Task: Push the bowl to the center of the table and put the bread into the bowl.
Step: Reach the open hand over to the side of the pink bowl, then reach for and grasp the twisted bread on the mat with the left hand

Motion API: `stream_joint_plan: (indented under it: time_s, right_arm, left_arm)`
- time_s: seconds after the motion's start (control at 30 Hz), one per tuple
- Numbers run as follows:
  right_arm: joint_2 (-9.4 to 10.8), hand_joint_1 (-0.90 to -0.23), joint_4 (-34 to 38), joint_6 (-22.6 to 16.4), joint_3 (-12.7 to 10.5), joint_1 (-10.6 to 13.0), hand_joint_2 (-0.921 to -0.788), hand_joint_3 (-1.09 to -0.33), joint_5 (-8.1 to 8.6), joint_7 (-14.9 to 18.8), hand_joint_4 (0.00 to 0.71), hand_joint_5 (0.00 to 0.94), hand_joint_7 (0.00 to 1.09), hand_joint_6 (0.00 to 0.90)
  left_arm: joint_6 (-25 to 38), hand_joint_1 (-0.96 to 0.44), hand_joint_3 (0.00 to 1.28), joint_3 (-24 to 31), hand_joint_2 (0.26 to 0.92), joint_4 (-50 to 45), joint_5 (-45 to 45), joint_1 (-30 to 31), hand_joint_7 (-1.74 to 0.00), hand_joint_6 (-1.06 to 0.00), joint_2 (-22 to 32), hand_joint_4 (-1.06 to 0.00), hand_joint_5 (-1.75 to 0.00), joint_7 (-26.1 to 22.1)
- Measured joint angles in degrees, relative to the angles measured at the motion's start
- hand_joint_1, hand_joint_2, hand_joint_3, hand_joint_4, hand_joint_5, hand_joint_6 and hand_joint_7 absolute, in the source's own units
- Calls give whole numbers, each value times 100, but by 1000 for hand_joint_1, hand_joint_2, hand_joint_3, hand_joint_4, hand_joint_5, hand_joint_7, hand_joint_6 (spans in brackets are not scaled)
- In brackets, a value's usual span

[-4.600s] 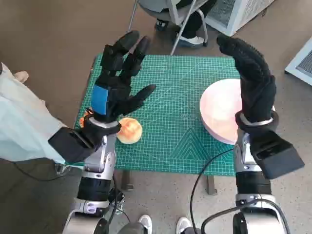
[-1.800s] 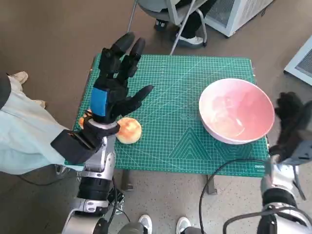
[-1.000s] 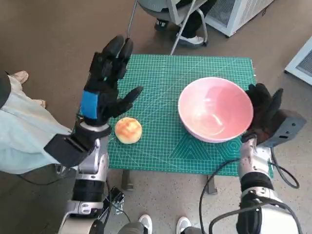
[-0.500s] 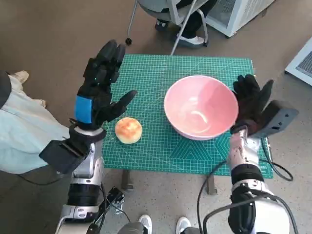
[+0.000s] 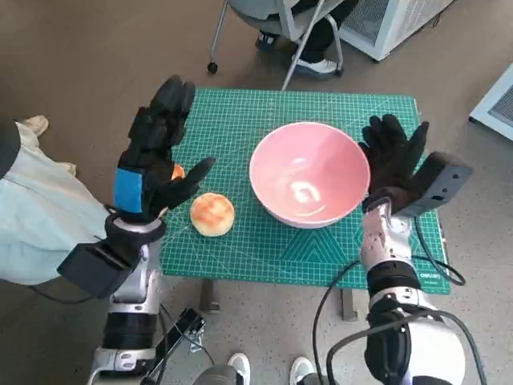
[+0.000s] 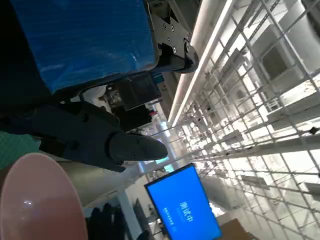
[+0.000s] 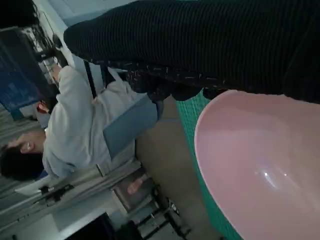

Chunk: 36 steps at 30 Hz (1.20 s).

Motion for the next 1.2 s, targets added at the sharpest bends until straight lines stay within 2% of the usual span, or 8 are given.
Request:
stream_joint_plan:
  time_s: [0.3, 0.37, 0.43, 0.57, 0.8, 1.03, 1.2]
  right_arm:
    - [-40, -447, -7, -86, 55, -83, -921, -856, -16, 118, 238, 1, 727, 1]
    - [-74, -461, -18, -191, 108, -94, -921, -843, -55, 157, 244, 4, 708, 3]
    - [-137, -486, -43, -399, 235, -107, -921, -828, -195, 192, 255, 7, 679, 16]
    - [-284, -530, -163, -962, 534, -134, -921, -806, -484, 332, 288, 18, 644, 48]
    - [-520, -565, -520, -2327, 1087, -146, -921, -804, -899, 903, 337, 36, 652, 93]
    - [-542, -580, -1030, -3602, 1434, -102, -921, -785, -884, 1554, 355, 25, 735, 66]
    - [-495, -577, -1393, -4224, 1610, 40, -921, -772, -738, 2006, 359, 20, 802, 41]
  left_arm:
    - [287, -323, 181, 17, 921, -220, 182, 261, -188, -309, 598, -298, -3, -235]
    - [390, -318, 177, 31, 921, -304, 344, 329, -187, -307, 848, -299, -4, -302]
    - [540, -316, 164, 67, 921, -425, 569, 406, -186, -304, 1215, -300, -4, -388]
    - [816, -324, 114, 177, 921, -573, 925, 476, -183, -304, 1936, -298, -2, -586]
    - [1379, -301, 43, 203, 920, -711, 1502, 440, -170, -340, 2952, -281, 0, -867]
    - [1940, -272, 9, 23, 911, -503, 2156, 220, -111, -371, 3464, -270, 0, -887]
    - [2207, -245, 6, -230, 881, -155, 2636, 31, -78, -375, 3614, -264, 0, -816]
